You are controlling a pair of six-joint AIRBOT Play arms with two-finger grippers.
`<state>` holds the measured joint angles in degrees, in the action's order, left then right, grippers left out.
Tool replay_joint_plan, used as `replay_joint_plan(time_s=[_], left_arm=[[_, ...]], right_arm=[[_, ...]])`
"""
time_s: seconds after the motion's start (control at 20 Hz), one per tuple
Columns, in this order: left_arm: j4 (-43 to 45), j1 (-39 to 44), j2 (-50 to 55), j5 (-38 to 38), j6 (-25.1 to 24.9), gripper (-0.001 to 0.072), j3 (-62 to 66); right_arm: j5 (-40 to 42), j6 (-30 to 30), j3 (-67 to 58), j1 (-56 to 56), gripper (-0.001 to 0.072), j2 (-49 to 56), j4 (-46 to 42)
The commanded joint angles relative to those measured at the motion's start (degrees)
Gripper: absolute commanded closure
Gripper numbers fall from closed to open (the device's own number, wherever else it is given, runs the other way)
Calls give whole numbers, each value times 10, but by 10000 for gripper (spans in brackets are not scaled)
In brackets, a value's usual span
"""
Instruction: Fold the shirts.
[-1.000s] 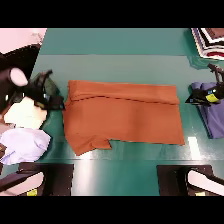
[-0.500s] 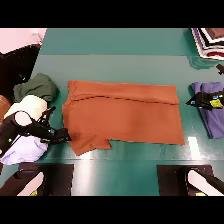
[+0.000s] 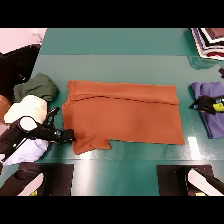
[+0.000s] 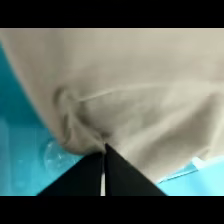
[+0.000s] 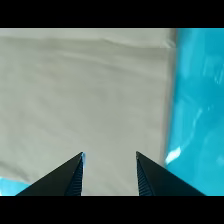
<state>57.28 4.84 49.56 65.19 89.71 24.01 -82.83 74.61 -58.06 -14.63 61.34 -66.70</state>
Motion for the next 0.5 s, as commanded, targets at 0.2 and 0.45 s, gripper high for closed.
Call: replay_joint_plan(time_s=[0.2, 0.45], left_arm=[[14, 7, 0, 11, -2, 684, 86], [14, 7, 0, 17, -9, 683, 96]], right_arm=[[-5, -3, 186, -147, 256, 11, -36], [17, -3, 229, -66, 262, 75, -34]])
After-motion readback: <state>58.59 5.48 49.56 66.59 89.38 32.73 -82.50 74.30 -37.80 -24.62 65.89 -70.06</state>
